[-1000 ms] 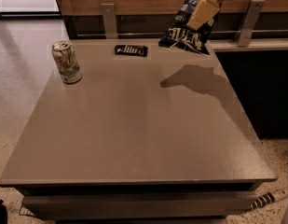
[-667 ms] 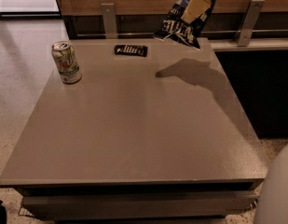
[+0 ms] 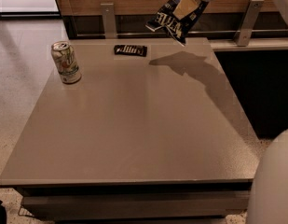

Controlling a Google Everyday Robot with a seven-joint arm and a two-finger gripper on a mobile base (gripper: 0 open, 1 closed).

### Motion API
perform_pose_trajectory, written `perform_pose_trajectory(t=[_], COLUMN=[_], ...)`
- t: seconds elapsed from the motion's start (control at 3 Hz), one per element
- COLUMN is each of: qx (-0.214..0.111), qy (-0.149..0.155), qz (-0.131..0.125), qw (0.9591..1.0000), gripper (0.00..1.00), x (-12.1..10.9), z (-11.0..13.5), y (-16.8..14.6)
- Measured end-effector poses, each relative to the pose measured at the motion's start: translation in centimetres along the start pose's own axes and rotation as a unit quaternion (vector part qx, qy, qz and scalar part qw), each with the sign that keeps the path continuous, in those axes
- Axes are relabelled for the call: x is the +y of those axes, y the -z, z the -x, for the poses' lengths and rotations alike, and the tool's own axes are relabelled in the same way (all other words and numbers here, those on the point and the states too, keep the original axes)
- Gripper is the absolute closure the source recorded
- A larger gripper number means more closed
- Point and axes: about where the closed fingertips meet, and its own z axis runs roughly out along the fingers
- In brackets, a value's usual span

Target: Move blue chip bag near rxbar chocolate

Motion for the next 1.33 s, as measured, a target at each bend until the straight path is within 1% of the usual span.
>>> perform_pose_trajectory(t=[0.33, 0.67, 1.0, 1.33], qx=[-0.007, -0.007, -0.007, -0.006], qy=[-0.030, -0.058, -0.059, -0.059], qz=[-0.007, 0.003, 0.004, 0.006], qw=[0.9995, 0.9983, 0.9982, 0.9982], gripper=[1.00, 1.00, 0.99, 0.77], x=[-0.2, 0.1, 0.2, 0.4], z=[-0.3, -0.7, -0.7, -0.8], y=[-2.7, -6.2, -6.3, -6.6])
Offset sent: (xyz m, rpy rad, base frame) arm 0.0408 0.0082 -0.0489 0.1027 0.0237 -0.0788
